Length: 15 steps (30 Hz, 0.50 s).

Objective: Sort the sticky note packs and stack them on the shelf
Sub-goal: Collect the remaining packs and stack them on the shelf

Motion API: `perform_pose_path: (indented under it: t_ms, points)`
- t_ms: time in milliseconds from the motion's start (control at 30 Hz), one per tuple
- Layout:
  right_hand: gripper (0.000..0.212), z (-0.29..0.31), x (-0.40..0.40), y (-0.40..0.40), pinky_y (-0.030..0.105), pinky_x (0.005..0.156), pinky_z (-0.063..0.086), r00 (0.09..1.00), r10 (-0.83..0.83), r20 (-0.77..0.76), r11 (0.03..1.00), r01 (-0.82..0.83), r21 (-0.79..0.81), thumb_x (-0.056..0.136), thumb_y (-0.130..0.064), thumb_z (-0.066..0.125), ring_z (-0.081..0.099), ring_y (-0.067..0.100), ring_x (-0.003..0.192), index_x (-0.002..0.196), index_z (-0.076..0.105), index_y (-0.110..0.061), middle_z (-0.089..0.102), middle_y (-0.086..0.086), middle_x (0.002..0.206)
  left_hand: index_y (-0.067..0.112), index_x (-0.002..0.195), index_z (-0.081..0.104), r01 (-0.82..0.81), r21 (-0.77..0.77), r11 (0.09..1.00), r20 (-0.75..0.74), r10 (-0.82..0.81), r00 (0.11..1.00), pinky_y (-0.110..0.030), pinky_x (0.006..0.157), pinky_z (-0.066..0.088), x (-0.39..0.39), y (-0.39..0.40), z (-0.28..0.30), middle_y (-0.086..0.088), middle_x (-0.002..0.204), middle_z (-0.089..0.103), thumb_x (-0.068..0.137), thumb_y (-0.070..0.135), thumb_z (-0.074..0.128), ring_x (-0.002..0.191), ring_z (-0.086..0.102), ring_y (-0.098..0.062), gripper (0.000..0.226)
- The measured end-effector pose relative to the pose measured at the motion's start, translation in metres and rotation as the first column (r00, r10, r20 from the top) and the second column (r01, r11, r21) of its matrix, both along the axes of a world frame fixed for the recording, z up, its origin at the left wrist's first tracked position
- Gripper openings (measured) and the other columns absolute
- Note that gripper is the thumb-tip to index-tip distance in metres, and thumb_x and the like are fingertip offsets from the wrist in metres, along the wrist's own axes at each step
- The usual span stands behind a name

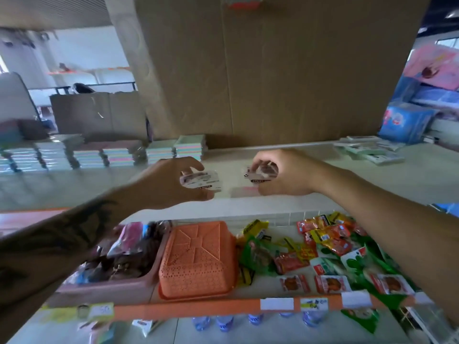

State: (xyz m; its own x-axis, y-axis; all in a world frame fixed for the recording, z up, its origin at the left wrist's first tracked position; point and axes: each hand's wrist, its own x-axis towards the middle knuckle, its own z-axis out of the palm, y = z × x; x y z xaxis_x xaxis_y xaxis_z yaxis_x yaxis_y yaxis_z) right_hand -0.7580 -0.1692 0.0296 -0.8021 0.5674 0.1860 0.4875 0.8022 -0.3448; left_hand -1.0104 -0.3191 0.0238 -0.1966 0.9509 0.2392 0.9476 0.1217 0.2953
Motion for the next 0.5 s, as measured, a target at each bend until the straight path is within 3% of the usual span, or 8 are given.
perform_pose_path:
  t_ms: [100,233,400,500]
  points:
    - [0.06,0.001,-0.04,-0.015,0.033,0.084,0.041,0.999,0.041,0.026,0.999,-0.042,0.008,0.056,-0.073,0.06,0.06,0.006,0.095,0.11,0.058,-0.048,0.063,-0.021,0.104,0.044,0.118,0.062,-0.031,0.014,0.999,0.023,0.031,0.999,-0.03,0.082,0.049,-0.039,-0.02,-0.002,0.022,0.101,0.06,0.033,0.108,0.047,0.098,0.063,-0.015,0.107]
    - [0.065,-0.001,-0.107,-0.026,0.035,0.094,0.048,0.996,0.088,0.029,0.996,-0.089,0.006,0.05,-0.08,0.055,0.063,0.01,0.103,0.106,0.06,-0.047,0.067,-0.015,0.112,0.046,0.105,0.066,-0.069,0.069,0.995,0.077,0.064,0.995,-0.035,0.088,0.052,-0.097,-0.035,-0.01,0.017,0.1,0.064,0.032,0.108,0.047,0.096,0.064,-0.017,0.098]
    - [0.076,-0.012,-0.193,-0.034,0.034,0.092,0.053,0.995,0.094,0.017,0.995,-0.094,-0.043,0.047,-0.093,0.057,0.064,0.007,0.099,0.106,0.064,-0.045,0.068,-0.018,0.109,0.056,0.096,0.06,-0.06,0.006,0.998,0.088,0.06,0.994,-0.038,0.093,0.051,-0.18,-0.047,-0.018,0.011,0.106,0.067,0.036,0.104,0.056,0.101,0.063,-0.016,0.076]
    - [0.055,-0.016,-0.234,-0.037,0.035,0.095,0.052,0.993,0.116,0.009,0.991,-0.115,-0.064,0.061,-0.075,0.07,0.064,0.008,0.104,0.108,0.066,-0.044,0.068,-0.014,0.114,0.058,0.098,0.06,-0.026,-0.032,0.999,0.103,0.029,0.994,-0.04,0.096,0.051,-0.222,-0.051,-0.022,0.012,0.109,0.068,0.034,0.107,0.051,0.103,0.063,-0.016,0.081]
